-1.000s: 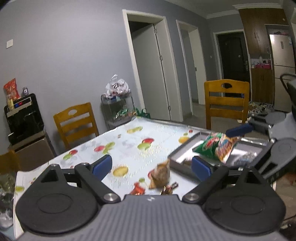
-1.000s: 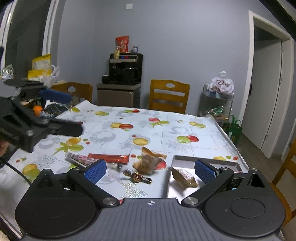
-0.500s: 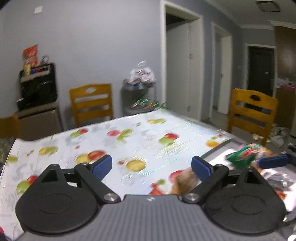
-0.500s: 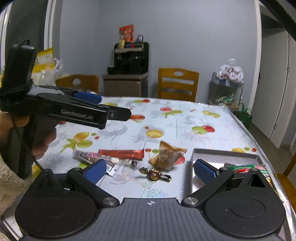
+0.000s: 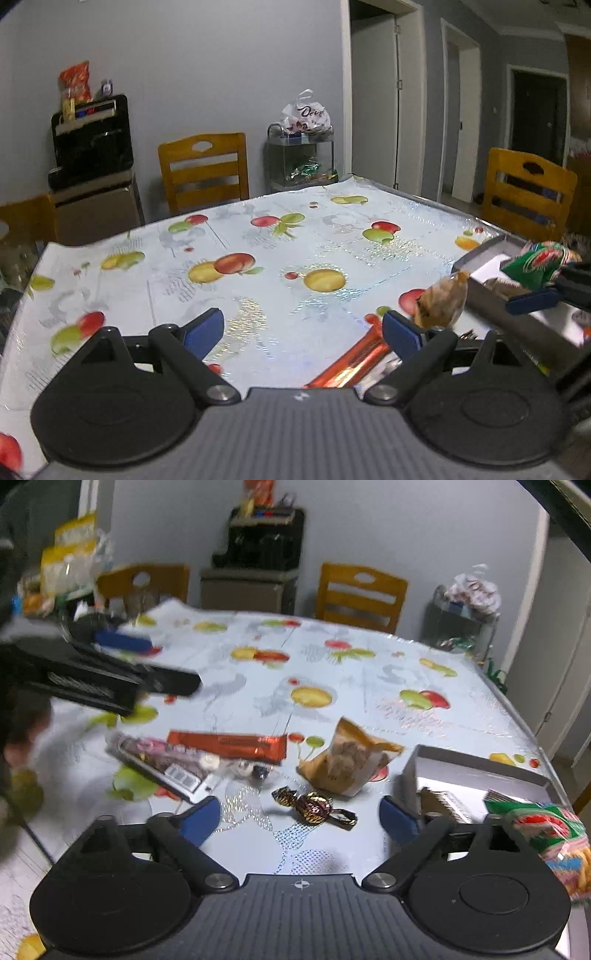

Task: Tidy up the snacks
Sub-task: 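Move the right tool over the brown-wrapped chocolate while the left tool approaches the small clear packet, then grasp the brown-wrapped chocolate with the right tool while the left tool grasps the small clear packet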

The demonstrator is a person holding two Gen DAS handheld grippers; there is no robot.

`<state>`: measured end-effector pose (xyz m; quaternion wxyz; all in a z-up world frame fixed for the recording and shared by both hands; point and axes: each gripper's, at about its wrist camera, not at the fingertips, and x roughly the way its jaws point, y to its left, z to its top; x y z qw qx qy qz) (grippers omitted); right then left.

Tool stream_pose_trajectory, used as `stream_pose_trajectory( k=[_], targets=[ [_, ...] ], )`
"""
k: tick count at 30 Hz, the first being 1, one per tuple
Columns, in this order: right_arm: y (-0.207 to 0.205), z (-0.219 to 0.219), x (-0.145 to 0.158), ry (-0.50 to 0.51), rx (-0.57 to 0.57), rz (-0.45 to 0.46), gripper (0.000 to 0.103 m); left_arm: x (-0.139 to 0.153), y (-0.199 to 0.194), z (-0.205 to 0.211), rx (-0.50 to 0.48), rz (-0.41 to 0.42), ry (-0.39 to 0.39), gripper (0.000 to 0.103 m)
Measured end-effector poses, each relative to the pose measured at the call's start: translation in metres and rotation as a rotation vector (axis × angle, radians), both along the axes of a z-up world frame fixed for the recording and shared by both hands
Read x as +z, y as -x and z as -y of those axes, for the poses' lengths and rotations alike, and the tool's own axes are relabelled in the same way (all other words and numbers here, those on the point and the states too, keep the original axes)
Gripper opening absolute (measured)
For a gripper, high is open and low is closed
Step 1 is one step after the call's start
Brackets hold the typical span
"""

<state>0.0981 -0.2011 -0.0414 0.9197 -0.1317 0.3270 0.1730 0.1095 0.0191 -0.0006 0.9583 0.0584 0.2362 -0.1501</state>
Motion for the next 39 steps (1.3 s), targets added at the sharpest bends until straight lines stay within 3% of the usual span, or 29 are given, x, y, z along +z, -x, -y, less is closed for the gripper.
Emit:
stream_pose_trajectory(
  k=[4, 11, 15, 20, 23, 24, 31, 39],
  targets=[
    [-0.015, -0.007, -0.010, 0.051, 0.021, -0.028, 0.065, -0.005, -0.006, -0.009, -0.003, -0.041, 0.046, 0.093],
    [-0.029, 0.001, -0.018, 0.017, 0.021, -0.066, 0.055, -0.021, -0.007, 0.022, -0.078, -0.018, 0.108, 0.093],
    [-0.035, 0.004, -0.022, -0.008, 0.019, -0.083, 0.053, -0.033, -0.006, 0.045, -0.142, -0.022, 0.050, 0.093],
    [-0.036, 0.007, -0.024, -0.016, 0.023, -0.069, 0.051, -0.039, -0.008, 0.049, -0.158, -0.038, 0.058, 0.093],
    [-0.036, 0.009, -0.024, -0.024, 0.017, -0.064, 0.042, -0.041, -0.009, 0.049, -0.158, -0.040, 0.057, 0.093],
    [-0.036, 0.009, -0.024, -0.024, 0.016, -0.062, 0.035, -0.042, -0.009, 0.049, -0.162, -0.040, 0.054, 0.093],
    [-0.028, 0.020, -0.016, -0.070, -0.029, -0.043, 0.023, -0.047, -0.005, 0.060, -0.192, -0.024, 0.009, 0.093],
    [-0.007, 0.042, -0.004, -0.133, -0.056, -0.034, 0.019, -0.057, -0.009, 0.081, -0.220, -0.032, -0.054, 0.091]
  ],
)
